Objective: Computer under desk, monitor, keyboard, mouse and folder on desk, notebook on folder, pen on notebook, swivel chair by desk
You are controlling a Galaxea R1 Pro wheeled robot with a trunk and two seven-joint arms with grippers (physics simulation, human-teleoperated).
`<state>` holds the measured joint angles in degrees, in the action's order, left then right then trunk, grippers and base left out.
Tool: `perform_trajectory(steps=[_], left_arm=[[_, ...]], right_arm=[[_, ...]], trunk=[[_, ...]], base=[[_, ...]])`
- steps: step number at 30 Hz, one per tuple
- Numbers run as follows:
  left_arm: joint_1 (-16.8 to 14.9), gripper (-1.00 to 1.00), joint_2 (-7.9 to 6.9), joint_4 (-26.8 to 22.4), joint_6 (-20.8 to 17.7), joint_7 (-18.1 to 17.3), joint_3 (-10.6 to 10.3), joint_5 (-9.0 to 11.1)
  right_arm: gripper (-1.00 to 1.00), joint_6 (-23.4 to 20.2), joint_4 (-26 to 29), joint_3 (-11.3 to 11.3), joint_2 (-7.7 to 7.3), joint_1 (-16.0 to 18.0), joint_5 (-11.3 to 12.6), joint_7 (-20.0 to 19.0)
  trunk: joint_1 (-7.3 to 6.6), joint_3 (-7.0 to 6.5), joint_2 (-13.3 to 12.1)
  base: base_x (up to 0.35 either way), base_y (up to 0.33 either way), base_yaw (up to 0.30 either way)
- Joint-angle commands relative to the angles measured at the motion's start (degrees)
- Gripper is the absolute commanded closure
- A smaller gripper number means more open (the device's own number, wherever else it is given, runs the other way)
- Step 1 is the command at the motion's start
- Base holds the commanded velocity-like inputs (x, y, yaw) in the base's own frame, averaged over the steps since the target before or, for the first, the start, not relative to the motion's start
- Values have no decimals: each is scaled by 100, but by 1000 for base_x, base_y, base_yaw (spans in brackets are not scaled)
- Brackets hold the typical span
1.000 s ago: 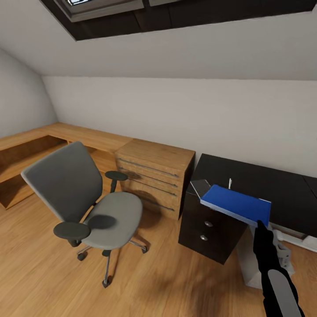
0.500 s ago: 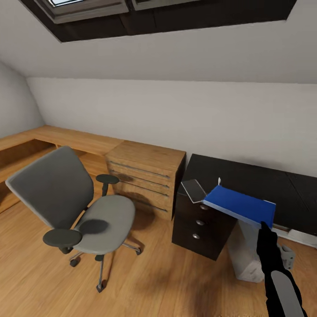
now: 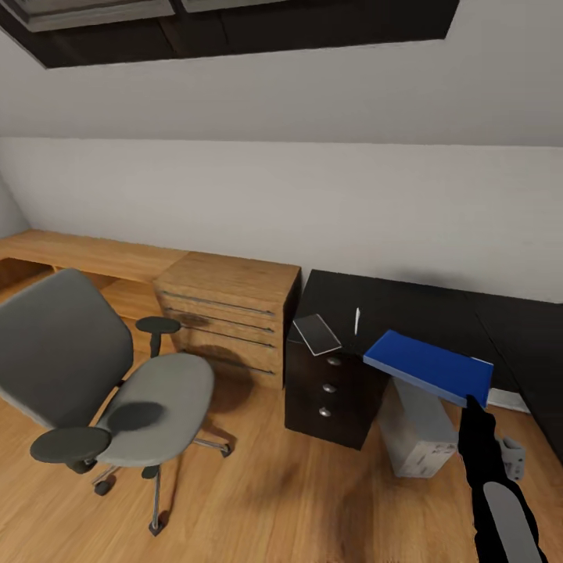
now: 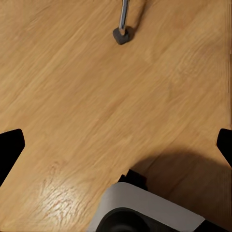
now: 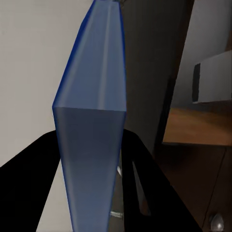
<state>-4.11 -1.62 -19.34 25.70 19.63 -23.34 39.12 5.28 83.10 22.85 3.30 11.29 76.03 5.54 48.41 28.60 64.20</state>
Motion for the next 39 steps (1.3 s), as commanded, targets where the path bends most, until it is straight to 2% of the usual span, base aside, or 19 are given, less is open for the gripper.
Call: perform_trajectory(steps=[1,24,29,39], left_arm=[[-2,-100,-5,-8,10,45,-50,26],[-2,-100,30,111,-7,45,-67,28],[-2,-100,30,111,-4,35,-65,26],[-2,-100,36,108,5,23,-63,17]], right_arm=[[100,17,6,4,4,5,53,18],[100,23,22,4,9,5,46,0],[100,19,80,1,28,5,44,-8],[100,-14,195,-8,20,5,46,-202]], trunk=[[-22,-10,-36],[-527,-376,-959],[-527,-367,-959],[-527,-364,-959]], base=[[0,0,-251],[0,0,-251],[0,0,-193],[0,0,-18]])
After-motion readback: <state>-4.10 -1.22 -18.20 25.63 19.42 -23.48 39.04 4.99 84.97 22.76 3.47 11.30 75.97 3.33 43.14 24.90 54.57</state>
